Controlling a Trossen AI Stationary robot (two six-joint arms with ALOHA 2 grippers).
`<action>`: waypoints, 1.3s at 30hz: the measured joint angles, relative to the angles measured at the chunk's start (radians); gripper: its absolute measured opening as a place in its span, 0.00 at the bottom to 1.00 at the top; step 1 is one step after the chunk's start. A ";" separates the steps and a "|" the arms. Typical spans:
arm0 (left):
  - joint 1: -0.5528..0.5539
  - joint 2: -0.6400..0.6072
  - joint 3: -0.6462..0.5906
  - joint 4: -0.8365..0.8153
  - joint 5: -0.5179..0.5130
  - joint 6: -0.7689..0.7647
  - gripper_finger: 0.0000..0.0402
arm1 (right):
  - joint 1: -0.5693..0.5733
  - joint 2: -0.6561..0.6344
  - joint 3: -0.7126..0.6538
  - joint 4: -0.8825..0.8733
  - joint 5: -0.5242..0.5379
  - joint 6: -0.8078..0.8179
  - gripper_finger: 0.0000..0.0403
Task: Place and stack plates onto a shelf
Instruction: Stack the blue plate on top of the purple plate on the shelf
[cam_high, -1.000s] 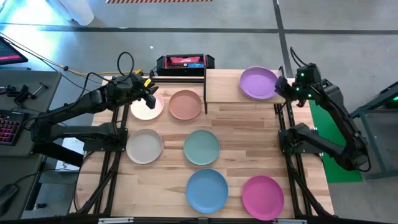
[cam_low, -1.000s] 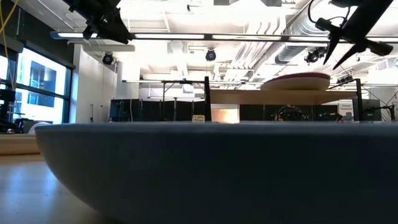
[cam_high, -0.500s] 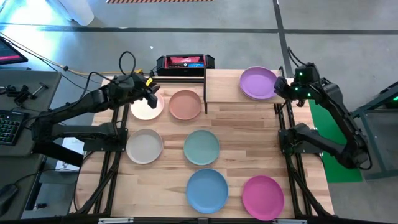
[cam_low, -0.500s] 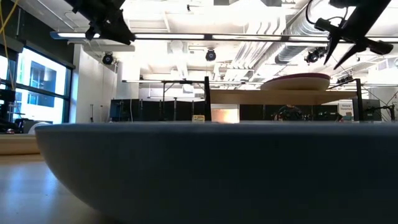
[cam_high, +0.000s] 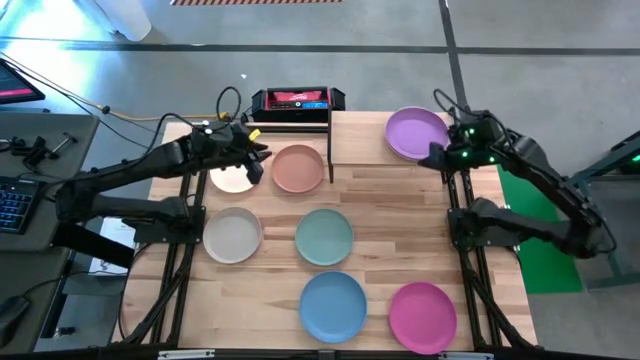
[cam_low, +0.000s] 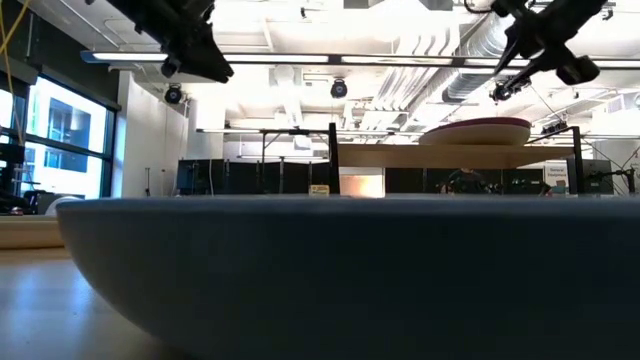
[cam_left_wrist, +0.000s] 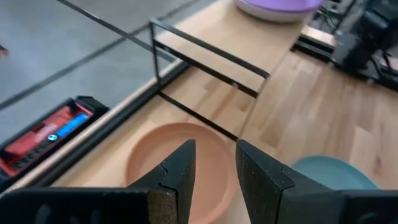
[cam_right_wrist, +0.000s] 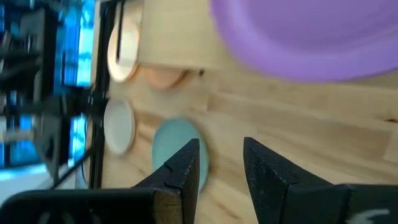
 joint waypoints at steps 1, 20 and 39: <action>-0.005 0.010 0.000 -0.001 0.008 0.000 0.26 | 0.026 0.000 0.000 0.002 0.000 -0.004 0.26; -0.160 0.050 0.000 -0.056 0.064 -0.044 0.26 | 0.684 0.107 -0.001 0.229 0.152 -0.002 0.26; -0.397 0.050 0.000 -0.147 0.064 -0.062 0.26 | 1.128 0.463 -0.001 0.277 0.190 0.155 0.26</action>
